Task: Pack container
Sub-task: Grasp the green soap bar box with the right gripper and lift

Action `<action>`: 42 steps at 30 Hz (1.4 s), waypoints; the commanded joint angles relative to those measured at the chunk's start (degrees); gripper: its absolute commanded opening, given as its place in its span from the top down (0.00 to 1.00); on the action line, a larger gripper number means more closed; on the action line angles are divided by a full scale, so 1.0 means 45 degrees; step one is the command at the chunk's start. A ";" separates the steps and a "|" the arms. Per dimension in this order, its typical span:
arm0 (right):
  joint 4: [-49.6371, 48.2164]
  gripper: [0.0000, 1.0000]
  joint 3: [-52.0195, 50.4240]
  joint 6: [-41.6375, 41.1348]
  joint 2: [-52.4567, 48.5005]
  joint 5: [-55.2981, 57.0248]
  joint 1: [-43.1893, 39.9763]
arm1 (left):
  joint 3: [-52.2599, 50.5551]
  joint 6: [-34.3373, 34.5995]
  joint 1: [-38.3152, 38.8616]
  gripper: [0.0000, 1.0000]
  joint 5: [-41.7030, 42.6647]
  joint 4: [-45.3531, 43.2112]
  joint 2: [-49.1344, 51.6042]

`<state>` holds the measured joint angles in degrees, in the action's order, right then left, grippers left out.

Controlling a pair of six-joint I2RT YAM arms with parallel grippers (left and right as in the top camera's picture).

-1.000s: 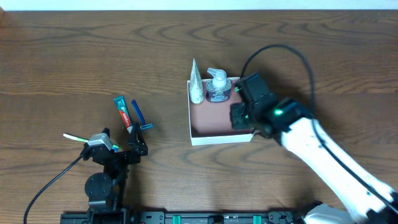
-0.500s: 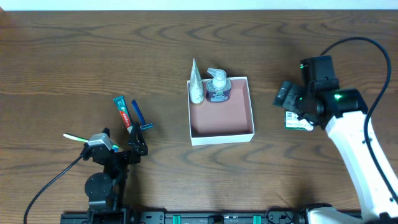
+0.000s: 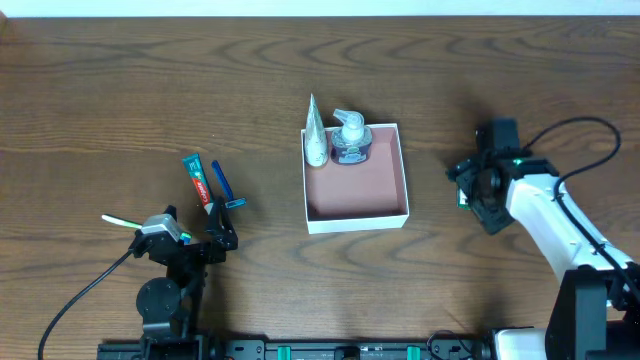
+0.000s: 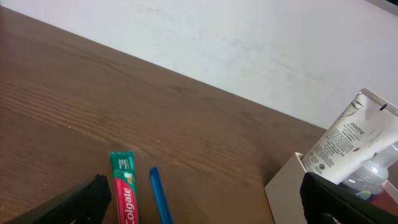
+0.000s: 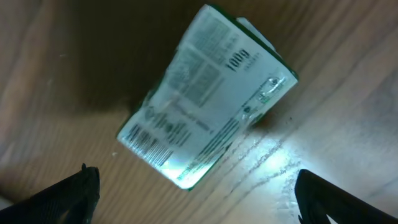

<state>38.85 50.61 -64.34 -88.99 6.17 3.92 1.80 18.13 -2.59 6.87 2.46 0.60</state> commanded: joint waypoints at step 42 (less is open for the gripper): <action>-0.2895 0.86 -0.2259 0.4721 -0.0034 0.0204 -0.1059 | -0.0350 -0.0117 -0.0087 0.02 0.0000 0.0194 -0.0058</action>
<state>25.58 41.54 -50.81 -87.79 10.63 -0.38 1.80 18.13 -2.59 6.87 2.46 0.60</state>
